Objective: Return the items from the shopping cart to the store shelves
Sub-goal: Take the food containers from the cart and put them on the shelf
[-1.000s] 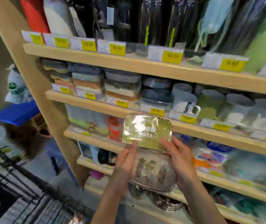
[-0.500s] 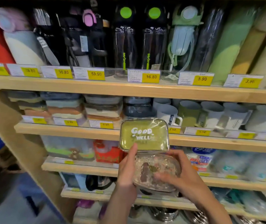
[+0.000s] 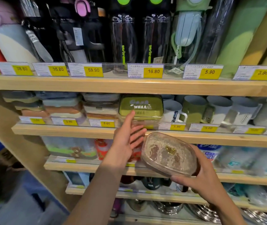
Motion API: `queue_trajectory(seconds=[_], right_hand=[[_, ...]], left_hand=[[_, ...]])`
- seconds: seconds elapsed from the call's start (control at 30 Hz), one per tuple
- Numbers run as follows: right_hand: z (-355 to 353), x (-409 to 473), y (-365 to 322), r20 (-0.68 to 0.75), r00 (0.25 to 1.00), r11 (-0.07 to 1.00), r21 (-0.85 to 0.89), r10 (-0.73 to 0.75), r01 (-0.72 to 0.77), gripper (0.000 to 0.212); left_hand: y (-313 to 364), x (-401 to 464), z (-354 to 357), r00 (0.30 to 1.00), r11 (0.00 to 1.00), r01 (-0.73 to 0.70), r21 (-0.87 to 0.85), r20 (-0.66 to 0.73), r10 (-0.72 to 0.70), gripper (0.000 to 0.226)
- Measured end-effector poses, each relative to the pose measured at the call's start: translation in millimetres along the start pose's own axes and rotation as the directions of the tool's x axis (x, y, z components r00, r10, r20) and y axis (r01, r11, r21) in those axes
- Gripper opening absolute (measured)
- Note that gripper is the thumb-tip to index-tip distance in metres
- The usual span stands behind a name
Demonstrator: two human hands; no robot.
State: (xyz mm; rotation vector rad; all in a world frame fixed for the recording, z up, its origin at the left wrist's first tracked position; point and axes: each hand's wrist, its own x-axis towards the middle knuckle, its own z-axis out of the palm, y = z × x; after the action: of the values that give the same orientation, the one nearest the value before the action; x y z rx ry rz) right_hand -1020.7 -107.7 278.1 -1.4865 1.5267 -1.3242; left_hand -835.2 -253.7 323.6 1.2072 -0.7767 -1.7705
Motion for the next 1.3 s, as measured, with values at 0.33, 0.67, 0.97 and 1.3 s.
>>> queue_trajectory(seconds=[0.33,0.67,0.97,1.3], right_hand=[[-3.3,11.7,0.0,-0.064,0.998,0.992,0.123,-0.005,0.013,0.088],[-9.2,73.7,-31.4,-0.117,0.984,0.987,0.065,-0.137,0.145,0.08],[-19.7,69.5,-9.6,-0.087,0.989,0.974,0.181,-0.122,0.136,0.069],[-8.2,106.8,-35.6,-0.097,0.98,0.984,-0.004,-0.176,0.176,0.067]], left_hand=[[13.2,17.3,26.8,1.0,1.0,-0.007,0.016,0.011,0.006,0.076],[17.0,22.9,38.4,0.974,0.976,-0.113,-0.188,-0.214,0.072,0.05],[25.3,20.1,46.2,0.947,0.942,-0.209,-0.262,-0.296,0.127,0.05],[8.6,30.0,34.8,0.923,0.934,-0.232,-0.271,-0.364,0.123,0.034]])
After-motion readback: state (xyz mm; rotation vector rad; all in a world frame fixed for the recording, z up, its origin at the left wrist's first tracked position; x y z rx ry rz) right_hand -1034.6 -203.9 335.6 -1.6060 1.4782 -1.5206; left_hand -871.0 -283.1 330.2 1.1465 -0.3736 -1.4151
